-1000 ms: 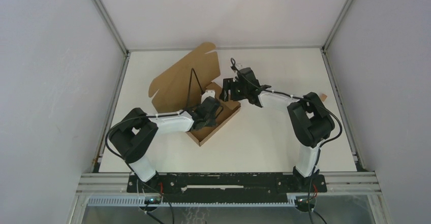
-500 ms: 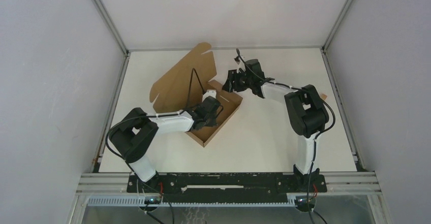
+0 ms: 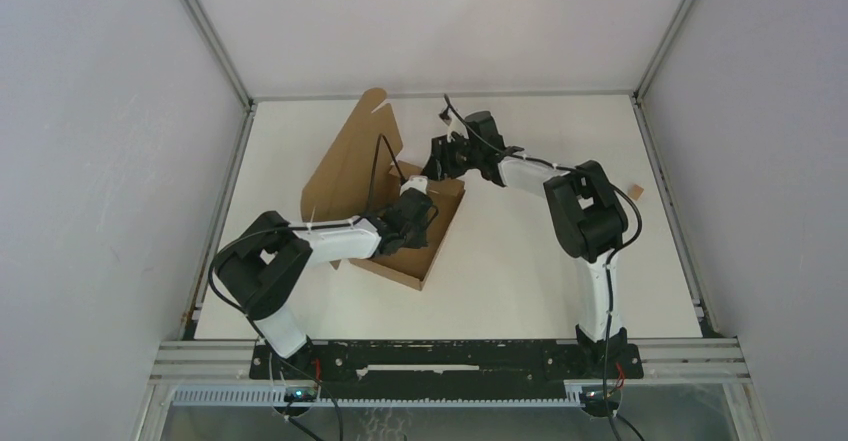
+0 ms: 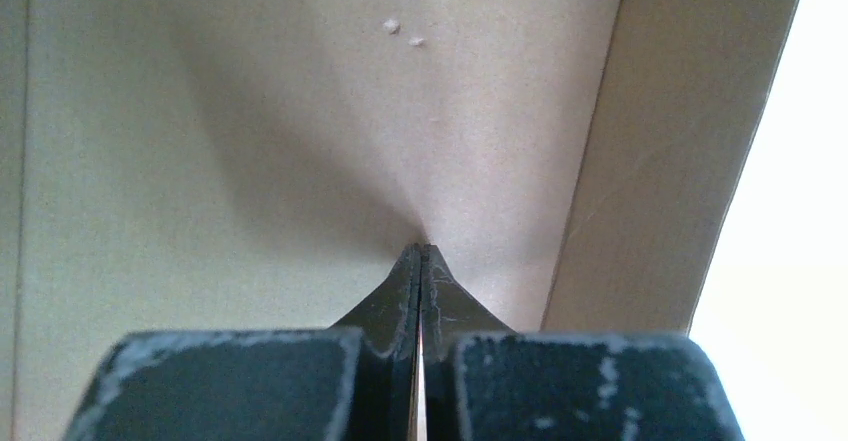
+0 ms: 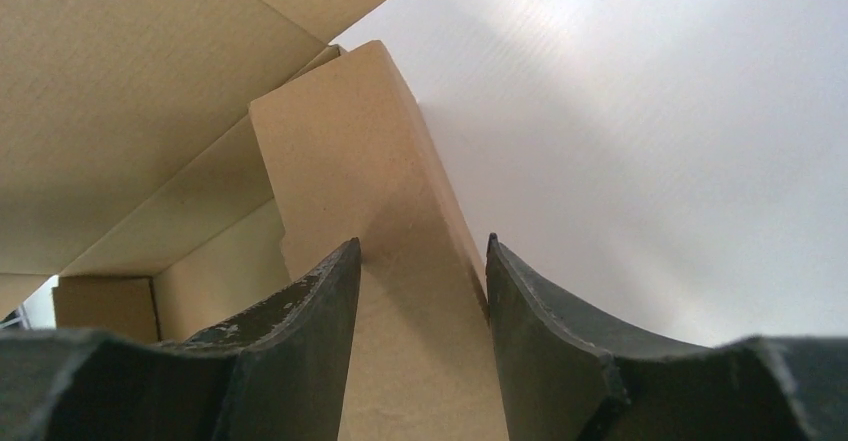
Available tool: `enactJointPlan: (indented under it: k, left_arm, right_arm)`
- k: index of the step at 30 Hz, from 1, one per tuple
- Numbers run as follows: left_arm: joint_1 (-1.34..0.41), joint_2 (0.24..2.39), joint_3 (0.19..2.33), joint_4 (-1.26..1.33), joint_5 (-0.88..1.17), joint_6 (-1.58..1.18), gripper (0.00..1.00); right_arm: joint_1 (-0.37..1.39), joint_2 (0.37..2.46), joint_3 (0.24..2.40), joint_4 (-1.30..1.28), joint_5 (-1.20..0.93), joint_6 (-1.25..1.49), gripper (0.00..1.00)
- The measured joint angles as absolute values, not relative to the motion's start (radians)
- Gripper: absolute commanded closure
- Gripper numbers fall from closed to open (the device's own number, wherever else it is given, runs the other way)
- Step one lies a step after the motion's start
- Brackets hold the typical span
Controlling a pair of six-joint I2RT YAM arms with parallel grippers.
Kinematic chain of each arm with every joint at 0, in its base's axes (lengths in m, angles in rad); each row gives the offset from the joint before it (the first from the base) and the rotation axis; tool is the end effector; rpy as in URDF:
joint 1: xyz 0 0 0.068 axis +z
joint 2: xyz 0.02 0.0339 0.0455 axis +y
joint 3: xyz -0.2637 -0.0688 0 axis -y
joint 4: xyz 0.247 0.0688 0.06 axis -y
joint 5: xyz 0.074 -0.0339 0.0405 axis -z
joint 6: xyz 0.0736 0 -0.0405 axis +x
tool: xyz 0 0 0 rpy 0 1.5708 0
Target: Fold the paper box
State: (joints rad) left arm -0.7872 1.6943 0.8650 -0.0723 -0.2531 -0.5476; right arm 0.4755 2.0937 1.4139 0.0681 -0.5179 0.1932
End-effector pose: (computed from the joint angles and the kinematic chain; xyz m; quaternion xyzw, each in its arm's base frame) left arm 0.2627 -0.2375 0.1196 0.0708 0.9352 -0.1080 0.3297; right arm 0.4229 0.2587 0.1541 -0.2376 0.8325 0.3610 0.3467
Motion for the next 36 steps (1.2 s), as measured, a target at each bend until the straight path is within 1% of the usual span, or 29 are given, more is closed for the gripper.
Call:
enactJointPlan:
  k: [5,8,17,22,26,28,30,31,36]
  left_arm:
    - [-0.785,1.694,0.863,-0.061,-0.237,-0.538,1.0]
    - [-0.782,1.692,0.849,-0.036,-0.226,-0.533,1.0]
    - [-0.773,1.677,0.817,0.009,-0.195,-0.529,1.0]
    - [-0.772,1.673,0.809,0.022,-0.178,-0.521,1.0]
    - [-0.768,1.667,0.797,0.036,-0.17,-0.521,1.0]
    - [-0.766,1.665,0.792,0.044,-0.167,-0.519,1.0]
    - [-0.764,1.66,0.786,0.047,-0.163,-0.516,1.0]
    - [-0.763,1.657,0.782,0.047,-0.16,-0.515,1.0]
    - [-0.759,1.634,0.758,0.047,-0.16,-0.514,1.0]
  right_arm:
    - [0.486,2.111,1.482,-0.017,-0.505,0.127,0.44]
    - [0.5,2.125,1.528,-0.077,-0.512,0.077,0.4]
    - [0.502,2.128,1.534,-0.2,-0.592,-0.048,0.37]
    - [0.508,2.13,1.547,-0.247,-0.572,-0.091,0.45]
    - [0.529,2.14,1.571,-0.274,-0.52,-0.124,0.56]
    - [0.541,2.14,1.572,-0.273,-0.479,-0.133,0.65]
    - [0.553,2.137,1.569,-0.263,-0.432,-0.14,0.77]
    - [0.559,2.132,1.56,-0.252,-0.399,-0.143,0.81]
    - [0.576,2.09,1.491,-0.208,-0.287,-0.131,0.9]
